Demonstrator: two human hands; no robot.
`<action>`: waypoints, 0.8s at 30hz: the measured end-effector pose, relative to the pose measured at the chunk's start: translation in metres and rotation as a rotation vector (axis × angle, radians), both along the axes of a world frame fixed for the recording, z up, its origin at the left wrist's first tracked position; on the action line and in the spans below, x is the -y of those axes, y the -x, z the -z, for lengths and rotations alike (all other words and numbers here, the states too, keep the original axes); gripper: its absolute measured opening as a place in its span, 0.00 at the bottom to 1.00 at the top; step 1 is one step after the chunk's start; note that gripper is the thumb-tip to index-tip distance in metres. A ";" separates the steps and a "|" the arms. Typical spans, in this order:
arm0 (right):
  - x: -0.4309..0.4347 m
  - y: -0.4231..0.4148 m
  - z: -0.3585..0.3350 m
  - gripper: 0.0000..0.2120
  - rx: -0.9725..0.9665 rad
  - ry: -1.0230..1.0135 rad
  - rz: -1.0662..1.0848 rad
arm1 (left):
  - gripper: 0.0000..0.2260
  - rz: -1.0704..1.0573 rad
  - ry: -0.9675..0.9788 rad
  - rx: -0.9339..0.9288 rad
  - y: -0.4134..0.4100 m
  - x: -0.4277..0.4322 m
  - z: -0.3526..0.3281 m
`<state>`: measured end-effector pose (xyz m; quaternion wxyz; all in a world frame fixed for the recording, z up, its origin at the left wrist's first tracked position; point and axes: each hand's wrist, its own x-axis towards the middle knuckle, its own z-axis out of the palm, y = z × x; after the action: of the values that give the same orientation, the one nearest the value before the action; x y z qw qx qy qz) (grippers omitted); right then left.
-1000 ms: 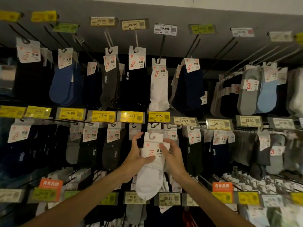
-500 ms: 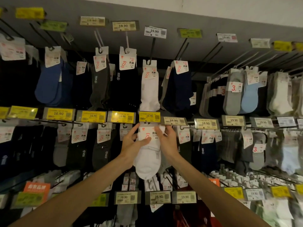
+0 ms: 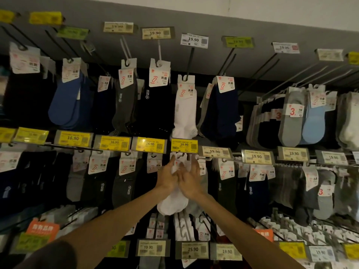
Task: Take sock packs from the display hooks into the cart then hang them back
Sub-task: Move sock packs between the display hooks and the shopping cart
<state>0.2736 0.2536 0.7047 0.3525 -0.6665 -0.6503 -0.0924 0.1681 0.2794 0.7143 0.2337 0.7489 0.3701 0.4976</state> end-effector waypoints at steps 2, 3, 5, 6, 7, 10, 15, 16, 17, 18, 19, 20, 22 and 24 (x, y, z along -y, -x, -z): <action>-0.006 -0.008 0.011 0.26 0.088 0.077 -0.042 | 0.25 -0.084 -0.020 -0.101 -0.004 -0.011 0.005; -0.012 -0.013 0.017 0.27 0.140 0.099 -0.055 | 0.25 -0.159 -0.036 -0.148 -0.005 -0.019 0.007; -0.022 -0.020 0.023 0.29 0.257 0.096 -0.053 | 0.25 -0.260 -0.077 -0.246 -0.006 -0.041 0.014; -0.027 -0.022 0.025 0.29 0.283 0.102 -0.049 | 0.24 -0.250 -0.109 -0.264 -0.007 -0.048 0.016; -0.031 -0.025 0.026 0.28 0.294 0.103 -0.043 | 0.23 -0.216 -0.126 -0.267 -0.009 -0.054 0.017; -0.040 -0.031 0.027 0.29 0.356 0.110 -0.035 | 0.26 -0.129 -0.111 -0.277 -0.016 -0.055 0.021; -0.047 -0.049 0.016 0.28 0.492 0.157 -0.035 | 0.29 -0.131 -0.096 -0.311 -0.036 -0.065 0.033; -0.044 -0.051 0.010 0.28 0.511 0.179 -0.045 | 0.29 -0.128 -0.077 -0.292 -0.038 -0.065 0.032; -0.041 -0.053 0.005 0.27 0.538 0.195 -0.053 | 0.29 -0.131 -0.076 -0.270 -0.042 -0.068 0.033; -0.039 -0.054 0.000 0.27 0.563 0.214 -0.054 | 0.29 -0.138 -0.068 -0.253 -0.044 -0.068 0.033; -0.040 -0.055 -0.001 0.27 0.570 0.224 -0.057 | 0.29 -0.140 -0.071 -0.238 -0.046 -0.068 0.034; -0.043 -0.057 -0.001 0.28 0.542 0.229 -0.065 | 0.29 -0.141 -0.063 -0.228 -0.047 -0.067 0.034; -0.049 -0.058 0.005 0.30 0.454 0.233 -0.077 | 0.28 -0.134 -0.043 -0.200 -0.046 -0.066 0.035; -0.052 -0.057 0.010 0.29 0.403 0.213 -0.096 | 0.27 -0.130 -0.013 -0.174 -0.042 -0.064 0.033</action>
<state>0.3309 0.3056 0.6948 0.1472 -0.6362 -0.7447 -0.1378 0.2102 0.3430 0.6814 0.1631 0.7653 0.4335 0.4470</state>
